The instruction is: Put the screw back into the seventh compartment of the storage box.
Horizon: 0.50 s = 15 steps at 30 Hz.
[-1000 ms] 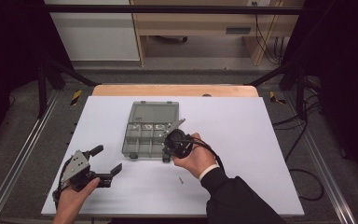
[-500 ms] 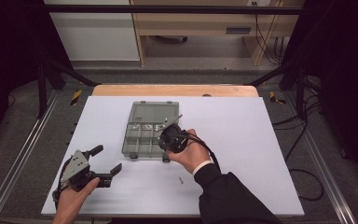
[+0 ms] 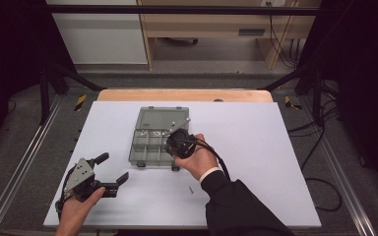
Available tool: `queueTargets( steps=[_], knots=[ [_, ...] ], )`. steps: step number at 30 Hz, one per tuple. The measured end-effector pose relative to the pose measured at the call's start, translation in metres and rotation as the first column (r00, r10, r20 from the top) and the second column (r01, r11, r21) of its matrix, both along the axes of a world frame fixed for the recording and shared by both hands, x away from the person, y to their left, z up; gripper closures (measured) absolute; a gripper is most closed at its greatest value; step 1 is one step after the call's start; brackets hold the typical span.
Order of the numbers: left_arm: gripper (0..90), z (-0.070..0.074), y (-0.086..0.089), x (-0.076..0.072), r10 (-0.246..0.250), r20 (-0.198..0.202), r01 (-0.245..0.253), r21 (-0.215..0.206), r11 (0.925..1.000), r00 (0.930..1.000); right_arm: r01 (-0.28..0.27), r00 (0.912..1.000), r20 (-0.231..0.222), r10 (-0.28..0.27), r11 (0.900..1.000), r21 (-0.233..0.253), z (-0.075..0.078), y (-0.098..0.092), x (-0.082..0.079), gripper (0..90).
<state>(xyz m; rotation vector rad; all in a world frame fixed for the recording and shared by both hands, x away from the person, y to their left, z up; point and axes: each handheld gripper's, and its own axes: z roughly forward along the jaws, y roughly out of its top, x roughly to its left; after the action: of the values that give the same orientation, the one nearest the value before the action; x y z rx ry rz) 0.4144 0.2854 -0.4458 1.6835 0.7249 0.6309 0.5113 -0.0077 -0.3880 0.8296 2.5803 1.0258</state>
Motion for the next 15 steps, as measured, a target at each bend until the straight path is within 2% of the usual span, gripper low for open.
queueTargets(
  steps=[15],
  knots=[
    [1.4, 0.0003, 0.0004, -0.0001, -0.001, -0.002, 0.001, 0.002, 1.0, 1.0, 0.018, 0.9998, 0.012, -0.018, 1.0, 0.003, -0.0073, 0.0048, 0.0077, 87.6]
  ],
)
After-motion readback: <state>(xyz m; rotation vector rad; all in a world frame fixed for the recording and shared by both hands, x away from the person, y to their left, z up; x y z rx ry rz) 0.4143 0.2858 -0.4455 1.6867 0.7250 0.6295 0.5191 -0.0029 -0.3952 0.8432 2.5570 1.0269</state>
